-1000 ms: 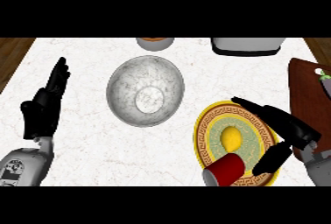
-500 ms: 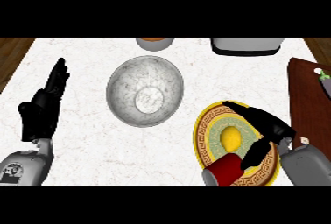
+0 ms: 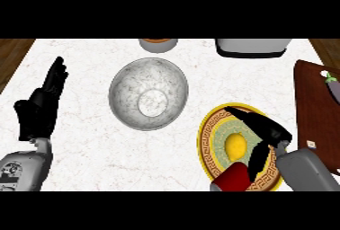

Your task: Pick the lemon from the plate and place it in the bowl

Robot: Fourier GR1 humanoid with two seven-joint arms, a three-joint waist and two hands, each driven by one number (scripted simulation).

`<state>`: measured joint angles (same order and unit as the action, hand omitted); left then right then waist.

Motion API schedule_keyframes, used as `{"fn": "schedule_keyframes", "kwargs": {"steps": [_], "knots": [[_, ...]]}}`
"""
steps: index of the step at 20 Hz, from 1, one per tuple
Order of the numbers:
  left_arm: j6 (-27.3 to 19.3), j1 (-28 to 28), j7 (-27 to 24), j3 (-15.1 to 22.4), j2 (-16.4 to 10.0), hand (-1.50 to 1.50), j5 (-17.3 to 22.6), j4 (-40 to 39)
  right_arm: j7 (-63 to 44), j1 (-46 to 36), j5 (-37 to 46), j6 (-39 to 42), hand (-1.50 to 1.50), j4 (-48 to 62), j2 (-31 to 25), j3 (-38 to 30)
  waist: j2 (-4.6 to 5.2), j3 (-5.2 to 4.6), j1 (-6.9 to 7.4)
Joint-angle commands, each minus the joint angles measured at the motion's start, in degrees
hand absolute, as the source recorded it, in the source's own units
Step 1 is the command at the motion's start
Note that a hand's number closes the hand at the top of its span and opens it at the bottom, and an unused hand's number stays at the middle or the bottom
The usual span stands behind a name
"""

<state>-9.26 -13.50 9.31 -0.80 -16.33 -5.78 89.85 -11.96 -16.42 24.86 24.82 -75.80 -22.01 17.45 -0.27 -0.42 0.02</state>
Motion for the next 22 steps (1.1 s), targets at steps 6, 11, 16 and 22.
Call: {"fn": "schedule_keyframes", "kwargs": {"steps": [6, 11, 16, 22], "knots": [[0.12, 1.81, 1.62, 0.91, 1.9, 0.0, -2.11, 3.55, 10.03, 0.89, 9.91, -6.01, 1.5, 5.68, 2.84, 3.24, 0.25, 0.44, 0.14], [0.04, 0.22, 0.08, -0.06, 2.2, 0.0, -3.34, -0.18, 10.57, 0.11, 10.24, -6.12, 1.5, 5.71, 3.84, 0.41, 0.27, 0.43, -0.1], [3.33, 1.58, -0.1, -2.07, 1.86, 0.0, -1.32, 1.6, 14.3, 0.03, 10.8, -4.31, 1.5, 4.68, 3.66, -2.41, 0.25, 0.42, 0.0], [3.66, -0.18, 0.06, 0.89, 2.93, 0.0, -1.37, 1.53, -8.14, -5.21, 17.2, -13.61, 1.5, -0.76, 21.61, 18.74, 0.11, 0.18, 5.9]]}}
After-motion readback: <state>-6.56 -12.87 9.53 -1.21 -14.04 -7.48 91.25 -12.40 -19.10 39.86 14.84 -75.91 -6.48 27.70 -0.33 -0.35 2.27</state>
